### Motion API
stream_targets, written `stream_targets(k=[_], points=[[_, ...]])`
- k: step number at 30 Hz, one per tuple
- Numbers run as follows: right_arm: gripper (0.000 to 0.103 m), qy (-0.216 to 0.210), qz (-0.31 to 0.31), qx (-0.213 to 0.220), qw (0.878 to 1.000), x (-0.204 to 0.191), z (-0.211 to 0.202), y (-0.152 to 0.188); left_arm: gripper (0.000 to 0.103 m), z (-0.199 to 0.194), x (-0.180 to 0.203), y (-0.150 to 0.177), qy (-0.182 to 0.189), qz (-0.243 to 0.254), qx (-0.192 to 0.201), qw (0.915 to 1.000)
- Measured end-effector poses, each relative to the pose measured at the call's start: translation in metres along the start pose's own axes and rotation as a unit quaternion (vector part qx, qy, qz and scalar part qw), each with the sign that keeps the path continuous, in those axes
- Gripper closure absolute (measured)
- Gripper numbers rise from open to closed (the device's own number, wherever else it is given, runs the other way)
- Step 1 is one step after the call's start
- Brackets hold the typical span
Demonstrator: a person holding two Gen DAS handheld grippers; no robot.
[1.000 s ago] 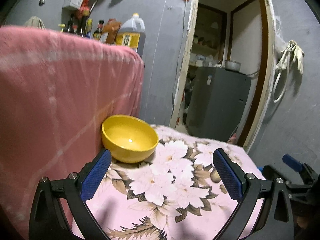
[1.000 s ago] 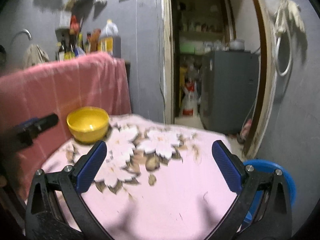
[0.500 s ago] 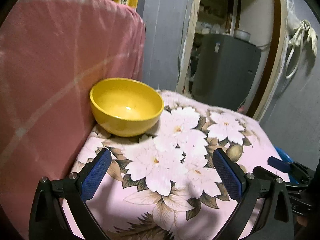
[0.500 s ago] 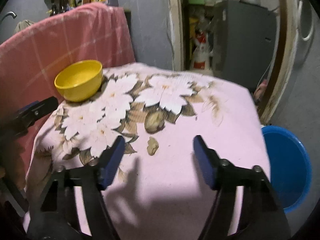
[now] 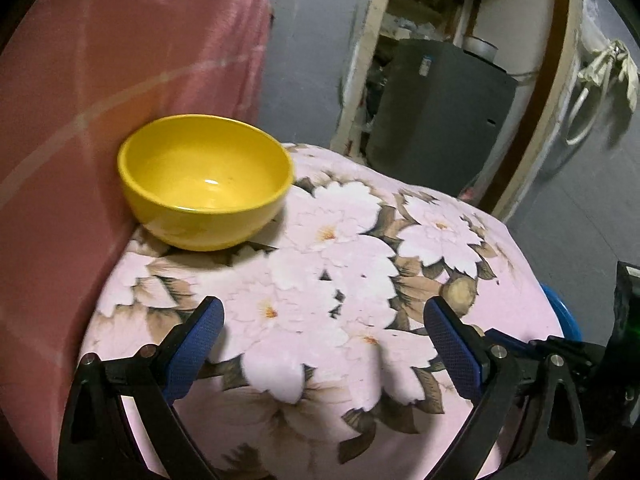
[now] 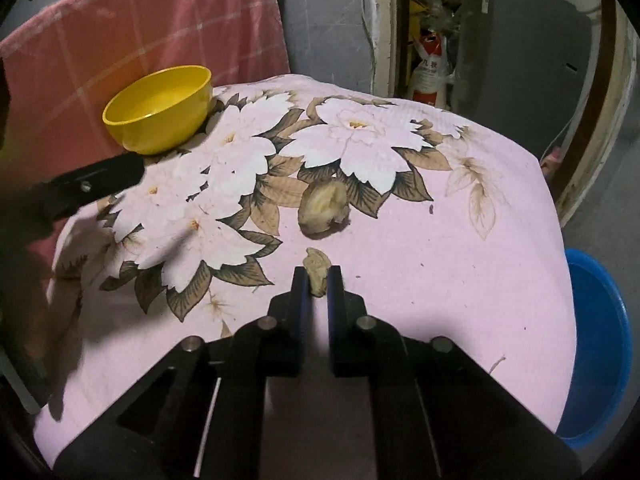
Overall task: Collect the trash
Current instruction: 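Grasp the round brown peel with the left tool while the right tool grasps a small peel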
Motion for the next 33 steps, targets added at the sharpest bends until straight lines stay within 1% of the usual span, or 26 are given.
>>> stream_targets(k=[3,5,9,12,13,15,19,20,22,23,24,26,28,30,33], points=[[0.086,0.002,0.013,0.007,1.0,0.009,-0.005,0.002,0.007,0.008,0.01,-0.001,0.017,0.009,-0.012,0.9997],[0.086,0.005,0.025,0.012,1.0,0.018,-0.008,0.004,0.01,0.013,0.018,-0.001,0.029,0.017,-0.022,0.9992],[0.086,0.017,0.051,0.025,0.998,0.04,-0.018,0.007,0.018,0.027,0.034,-0.001,0.056,0.036,-0.05,0.9965],[0.086,0.022,0.067,0.032,0.997,0.052,-0.023,0.009,0.026,0.04,0.048,-0.001,0.092,0.037,-0.076,0.9922],[0.086,0.023,0.072,0.035,0.997,0.057,-0.025,0.011,0.03,0.043,0.052,-0.001,0.098,0.038,-0.082,0.9911],[0.086,0.024,0.082,0.041,0.996,0.064,-0.028,0.013,0.033,0.051,0.064,-0.003,0.106,0.048,-0.095,0.9886],[0.086,0.019,0.092,0.05,0.994,0.071,-0.032,0.015,0.042,0.066,0.082,-0.007,0.105,0.07,-0.114,0.9855],[0.086,0.017,0.094,0.052,0.994,0.072,-0.033,0.016,0.044,0.07,0.085,-0.008,0.101,0.074,-0.119,0.985],[0.087,0.014,0.097,0.054,0.994,0.074,-0.034,0.017,0.051,0.078,0.091,-0.008,0.089,0.082,-0.133,0.9838],[0.087,0.012,0.098,0.055,0.994,0.074,-0.035,0.017,0.051,0.081,0.093,-0.008,0.083,0.084,-0.135,0.9837],[0.087,0.011,0.098,0.056,0.993,0.076,-0.036,0.018,0.053,0.083,0.094,-0.009,0.08,0.085,-0.134,0.9841],[0.086,0.009,0.099,0.059,0.993,0.077,-0.037,0.018,0.058,0.084,0.097,-0.011,0.082,0.085,-0.132,0.9842],[0.087,0.008,0.102,0.061,0.993,0.079,-0.038,0.019,0.072,0.087,0.1,-0.012,0.08,0.085,-0.135,0.9839],[0.087,0.006,0.107,0.062,0.992,0.082,-0.039,0.02,0.077,0.09,0.104,-0.013,0.073,0.092,-0.135,0.9839],[0.087,0.005,0.112,0.068,0.991,0.084,-0.043,0.021,0.079,0.09,0.107,-0.015,0.071,0.091,-0.132,0.9844]])
Point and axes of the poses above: each gripper's, at about its wrist camera, not at the fingertips, and z roughly the way its jaws point, x to its right, y to its underside, the point moved 3 cm from there along z, roughly the way its jaws point, and after that the axes turned 2 degrees about y, right-handed, at the moved point
